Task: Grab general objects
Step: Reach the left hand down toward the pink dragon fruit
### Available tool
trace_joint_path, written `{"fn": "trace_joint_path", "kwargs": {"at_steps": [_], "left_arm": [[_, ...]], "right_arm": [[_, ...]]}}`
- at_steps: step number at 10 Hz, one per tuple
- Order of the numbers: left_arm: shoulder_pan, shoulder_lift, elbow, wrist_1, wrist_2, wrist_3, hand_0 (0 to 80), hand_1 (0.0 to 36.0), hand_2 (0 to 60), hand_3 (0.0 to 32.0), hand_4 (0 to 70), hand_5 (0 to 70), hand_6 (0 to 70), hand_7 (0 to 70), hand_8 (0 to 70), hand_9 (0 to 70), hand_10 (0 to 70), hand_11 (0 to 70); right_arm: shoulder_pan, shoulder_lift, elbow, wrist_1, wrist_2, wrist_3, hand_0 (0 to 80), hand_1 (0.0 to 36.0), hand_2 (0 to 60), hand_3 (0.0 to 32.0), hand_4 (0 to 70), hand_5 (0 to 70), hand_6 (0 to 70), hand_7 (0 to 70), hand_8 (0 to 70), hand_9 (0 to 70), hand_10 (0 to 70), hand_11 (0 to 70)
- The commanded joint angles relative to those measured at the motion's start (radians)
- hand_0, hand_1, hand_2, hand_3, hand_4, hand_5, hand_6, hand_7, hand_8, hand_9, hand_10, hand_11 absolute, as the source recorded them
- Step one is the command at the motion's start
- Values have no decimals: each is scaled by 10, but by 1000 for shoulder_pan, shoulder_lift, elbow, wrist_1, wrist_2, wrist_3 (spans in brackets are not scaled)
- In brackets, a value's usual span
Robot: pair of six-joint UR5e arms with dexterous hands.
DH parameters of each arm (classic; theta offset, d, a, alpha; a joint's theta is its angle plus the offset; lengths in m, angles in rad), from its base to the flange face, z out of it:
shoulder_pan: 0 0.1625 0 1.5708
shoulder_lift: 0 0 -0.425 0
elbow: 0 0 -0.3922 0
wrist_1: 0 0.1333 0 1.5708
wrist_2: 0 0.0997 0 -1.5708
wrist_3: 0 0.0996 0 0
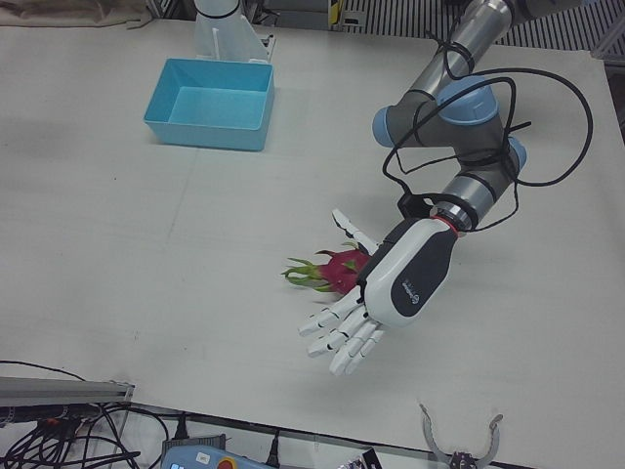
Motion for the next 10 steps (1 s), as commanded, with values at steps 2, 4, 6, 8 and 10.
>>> {"fn": "trace_joint_path", "kwargs": {"at_steps": [2,4,6,8,10], "left_arm": [[61,-1,-181,294,44,442,544,223,67,0,4,32,19,131,0,12,1,21],[156,-1,-200,395,32,631,523,197,19,0,0,10,0,109,0,7,0,0],[233,-1,-188,428,-28,703,507,177,1,22,0,12,0,107,0,7,0,0],[250,-9,-169,448,-33,755,494,161,6,44,0,13,0,107,0,7,0,0],[250,-10,-128,443,-42,780,497,168,23,32,0,24,0,110,0,8,0,0]], "right_arm": [[0,0,1,0,0,0,0,0,0,0,0,0,0,0,0,0,0,0],[0,0,1,0,0,0,0,0,0,0,0,0,0,0,0,0,0,0],[0,0,1,0,2,0,0,0,0,0,0,0,0,0,0,0,0,0],[0,0,1,0,2,0,0,0,0,0,0,0,0,0,0,0,0,0],[0,0,1,0,0,0,0,0,0,0,0,0,0,0,0,0,0,0]]}}
